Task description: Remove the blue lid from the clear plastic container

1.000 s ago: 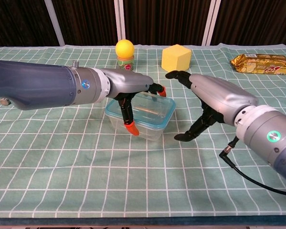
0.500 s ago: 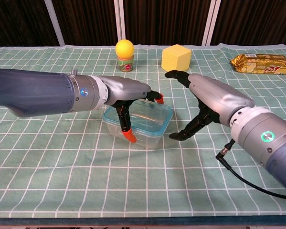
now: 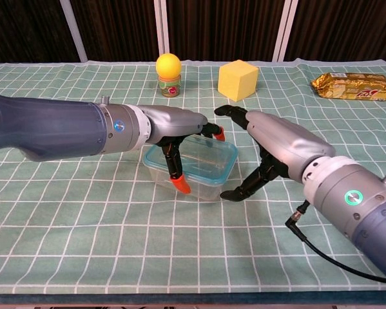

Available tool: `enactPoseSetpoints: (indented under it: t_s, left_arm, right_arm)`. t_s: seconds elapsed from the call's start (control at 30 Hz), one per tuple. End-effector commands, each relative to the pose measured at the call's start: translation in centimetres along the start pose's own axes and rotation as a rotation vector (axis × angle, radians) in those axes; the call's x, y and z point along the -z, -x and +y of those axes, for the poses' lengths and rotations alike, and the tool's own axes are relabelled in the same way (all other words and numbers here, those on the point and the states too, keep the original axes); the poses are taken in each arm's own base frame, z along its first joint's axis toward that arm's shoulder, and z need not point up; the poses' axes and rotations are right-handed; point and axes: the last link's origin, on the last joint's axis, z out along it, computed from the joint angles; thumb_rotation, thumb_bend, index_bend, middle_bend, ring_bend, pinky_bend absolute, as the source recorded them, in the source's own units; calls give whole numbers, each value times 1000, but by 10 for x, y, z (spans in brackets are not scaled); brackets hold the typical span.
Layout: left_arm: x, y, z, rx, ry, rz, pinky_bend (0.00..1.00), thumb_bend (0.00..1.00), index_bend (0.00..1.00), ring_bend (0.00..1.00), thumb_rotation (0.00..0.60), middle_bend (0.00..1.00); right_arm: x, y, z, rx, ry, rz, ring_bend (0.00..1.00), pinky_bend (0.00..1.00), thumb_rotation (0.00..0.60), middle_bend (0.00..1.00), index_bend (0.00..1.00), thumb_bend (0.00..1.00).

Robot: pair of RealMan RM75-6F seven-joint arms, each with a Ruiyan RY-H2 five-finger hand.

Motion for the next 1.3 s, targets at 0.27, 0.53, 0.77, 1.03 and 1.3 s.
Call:
enactPoseSetpoints:
  t_s: [0.27, 0.53, 0.77, 1.03, 1.3]
  left_arm:
    - [1, 0, -2, 1, -3, -1, 387, 169, 142, 288, 600, 260]
    - [0, 1, -1, -2, 3, -4, 387, 169, 142, 288, 600, 260]
    - [0, 3, 0, -3, 8, -7, 387, 168, 142, 288, 600, 258]
    - [1, 1, 1, 0, 7, -5, 386, 169, 142, 288, 600, 258]
    - [2, 2, -1, -3, 5, -7, 386, 169, 142, 288, 600, 256]
  right_arm:
    - [-8, 6, -4, -20, 16, -1, 0, 0, 600, 0, 0, 196]
    - [-16, 9, -9, -34, 15, 16, 0, 0, 600, 0, 0, 195]
    - [-17, 9, -14, -62, 17, 21, 0, 0, 600, 0, 0, 196]
    - [-19, 8, -11, -61, 32, 39, 0, 0, 600, 0, 0, 195]
    - [-18, 8, -4, -59, 52, 43, 0, 0, 600, 0, 0, 196]
